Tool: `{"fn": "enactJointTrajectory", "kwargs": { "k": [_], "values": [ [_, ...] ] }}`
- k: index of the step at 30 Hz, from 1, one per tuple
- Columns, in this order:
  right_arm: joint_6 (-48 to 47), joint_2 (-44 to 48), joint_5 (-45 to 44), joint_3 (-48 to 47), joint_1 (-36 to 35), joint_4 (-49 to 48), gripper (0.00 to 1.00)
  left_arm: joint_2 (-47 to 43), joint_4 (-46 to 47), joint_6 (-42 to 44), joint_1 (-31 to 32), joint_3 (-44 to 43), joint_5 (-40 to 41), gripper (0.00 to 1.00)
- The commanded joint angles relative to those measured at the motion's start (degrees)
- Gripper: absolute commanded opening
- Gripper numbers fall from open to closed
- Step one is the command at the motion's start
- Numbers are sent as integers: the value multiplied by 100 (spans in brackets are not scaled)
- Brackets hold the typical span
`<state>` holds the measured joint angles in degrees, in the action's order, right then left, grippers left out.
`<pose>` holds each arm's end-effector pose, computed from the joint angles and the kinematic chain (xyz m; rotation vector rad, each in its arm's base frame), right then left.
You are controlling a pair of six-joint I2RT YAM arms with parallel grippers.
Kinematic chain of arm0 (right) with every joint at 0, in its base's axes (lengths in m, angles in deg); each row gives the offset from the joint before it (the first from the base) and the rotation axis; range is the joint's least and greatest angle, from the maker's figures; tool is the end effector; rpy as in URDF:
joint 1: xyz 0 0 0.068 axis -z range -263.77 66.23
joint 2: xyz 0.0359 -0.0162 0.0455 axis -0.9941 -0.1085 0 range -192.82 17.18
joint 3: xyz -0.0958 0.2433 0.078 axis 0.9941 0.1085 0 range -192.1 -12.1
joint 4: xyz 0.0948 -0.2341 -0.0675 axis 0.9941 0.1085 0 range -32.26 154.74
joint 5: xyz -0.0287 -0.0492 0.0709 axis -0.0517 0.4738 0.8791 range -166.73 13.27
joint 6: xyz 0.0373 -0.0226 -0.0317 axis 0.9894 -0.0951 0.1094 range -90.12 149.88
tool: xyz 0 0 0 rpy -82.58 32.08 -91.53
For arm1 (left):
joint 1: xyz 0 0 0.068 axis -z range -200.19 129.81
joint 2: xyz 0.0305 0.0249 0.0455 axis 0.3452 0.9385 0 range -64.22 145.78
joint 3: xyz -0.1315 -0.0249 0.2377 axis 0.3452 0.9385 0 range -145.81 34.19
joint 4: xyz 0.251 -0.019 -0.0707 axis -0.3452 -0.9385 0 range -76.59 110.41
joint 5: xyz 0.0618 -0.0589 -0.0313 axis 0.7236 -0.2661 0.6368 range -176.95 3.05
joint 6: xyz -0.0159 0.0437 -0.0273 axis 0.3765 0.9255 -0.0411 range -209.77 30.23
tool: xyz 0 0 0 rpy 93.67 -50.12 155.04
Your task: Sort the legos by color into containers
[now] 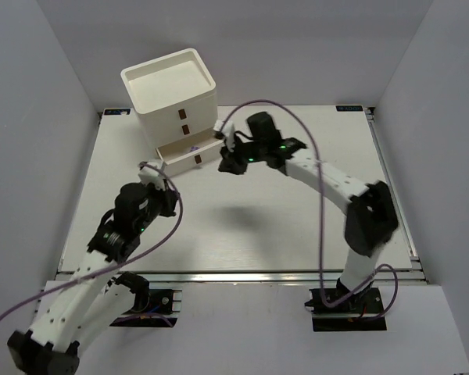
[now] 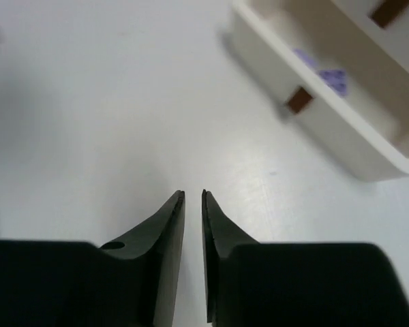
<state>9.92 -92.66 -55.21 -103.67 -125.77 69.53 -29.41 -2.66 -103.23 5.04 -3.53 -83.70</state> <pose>0.3285 0.3134 0.2883 -1.2804 1.6847 0.6241 0.1345 -0.0612 0.2987 0.1609 1.9359 -0.3971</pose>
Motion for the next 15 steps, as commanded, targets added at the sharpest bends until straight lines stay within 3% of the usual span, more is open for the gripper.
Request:
{"fn": "enactJointTrajectory", "kwargs": {
  "k": [1, 2, 4, 6, 7, 8, 9, 13, 15],
  "values": [
    [-445, 1463, 3549, 847, 350, 1560, 24, 1130, 443, -79, -27, -340, -675, 1],
    [-699, 1901, 3874, 990, 368, 1868, 29, 1473, 574, -61, -27, -446, -772, 10],
    [-1386, 2351, 3686, 1376, 412, 2503, 28, 2606, 663, 70, -27, -701, -860, 16],
    [-1231, 3159, 3089, 1807, 534, 2050, 7, 3763, 628, 290, -27, -1201, -826, 27],
    [-1081, 3449, 2869, 2375, 604, 1777, 0, 4118, 637, 378, -27, -1368, -730, 31],
    [-949, 4000, 2536, 2650, 631, 1522, 0, 4452, 646, 474, -27, -1683, -616, 33],
    [-721, 4249, 2385, 2923, 675, 1293, 0, 5030, 681, 519, -27, -1826, -414, 34],
    [-491, 5409, 1639, 4031, 877, 274, 0, 5973, 1057, 782, -27, -2424, 684, 31],
    [-517, 5500, 1444, 4217, 974, 271, 0, 6195, 1348, 966, 34, -2565, 1219, 27]
  ]
}}
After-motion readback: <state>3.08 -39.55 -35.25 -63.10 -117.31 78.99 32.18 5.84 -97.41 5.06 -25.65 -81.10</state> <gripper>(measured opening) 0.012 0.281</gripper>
